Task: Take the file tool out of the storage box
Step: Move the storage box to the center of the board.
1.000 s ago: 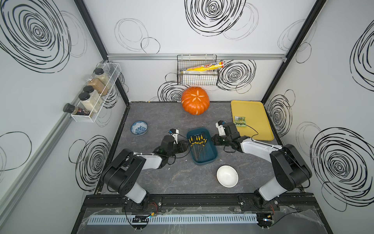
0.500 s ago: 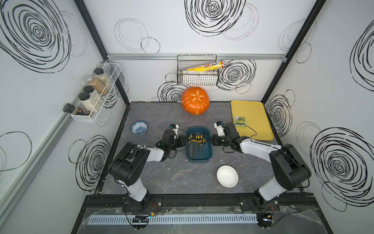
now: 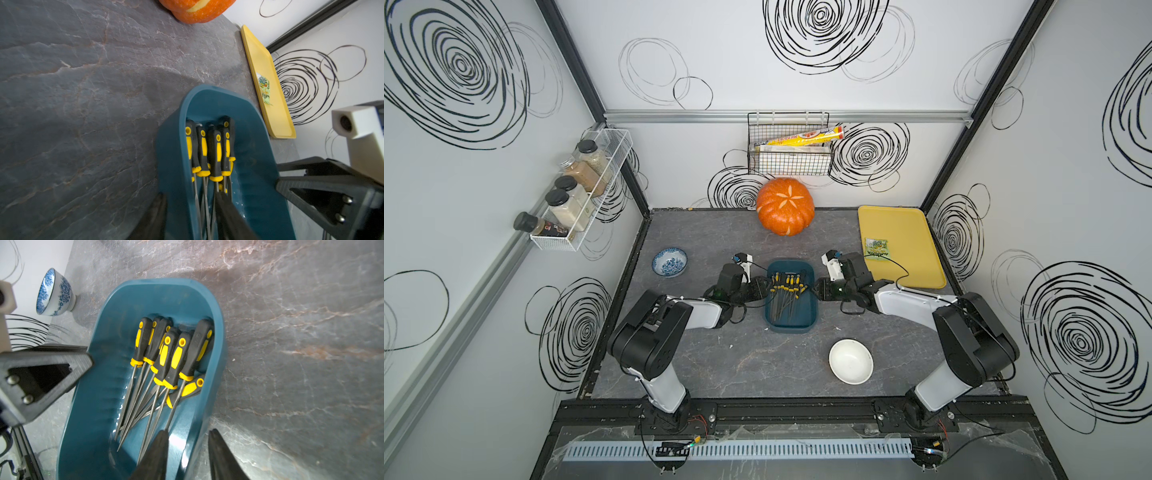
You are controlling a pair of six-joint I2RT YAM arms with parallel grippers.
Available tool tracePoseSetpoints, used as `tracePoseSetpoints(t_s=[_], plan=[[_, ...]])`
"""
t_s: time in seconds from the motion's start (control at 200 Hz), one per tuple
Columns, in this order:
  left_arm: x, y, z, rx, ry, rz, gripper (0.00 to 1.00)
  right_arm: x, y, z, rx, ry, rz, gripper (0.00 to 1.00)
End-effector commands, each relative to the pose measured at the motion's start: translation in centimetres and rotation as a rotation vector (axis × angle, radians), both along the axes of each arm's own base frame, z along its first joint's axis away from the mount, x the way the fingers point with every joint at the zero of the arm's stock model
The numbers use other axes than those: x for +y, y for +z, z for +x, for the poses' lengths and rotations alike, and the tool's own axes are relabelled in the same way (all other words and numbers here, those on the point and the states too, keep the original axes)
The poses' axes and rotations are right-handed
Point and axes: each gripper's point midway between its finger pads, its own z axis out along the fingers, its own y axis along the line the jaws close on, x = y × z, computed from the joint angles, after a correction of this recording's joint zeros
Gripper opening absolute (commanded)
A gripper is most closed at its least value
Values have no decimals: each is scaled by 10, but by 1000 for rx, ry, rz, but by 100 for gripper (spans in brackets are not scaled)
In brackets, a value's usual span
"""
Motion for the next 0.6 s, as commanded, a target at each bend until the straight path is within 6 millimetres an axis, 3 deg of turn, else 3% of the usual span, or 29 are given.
tracePoseSetpoints(t_s=[0.0,0.085,0.15,0.24,0.29,0.36,0.481,0.596], plan=[[8,28,1,-75,28,-15,58,-2,24,9,-77,-19,-18,46],[20,50,-3,-116,71,15,73,-11,47,13,-137,-55,-48,47],[29,65,-9,-145,100,19,78,-16,71,12,-212,-92,-79,47],[37,79,-23,-185,119,-27,79,-1,95,3,-254,-67,-46,45],[37,81,-29,-188,105,-52,74,13,99,0,-255,-38,-37,43],[35,78,-35,-172,76,-71,64,36,94,0,-224,13,-39,41],[32,71,-38,-157,44,-99,60,73,66,3,-134,93,-64,38],[31,66,-40,-145,10,-166,54,89,41,13,-92,103,-105,35]])
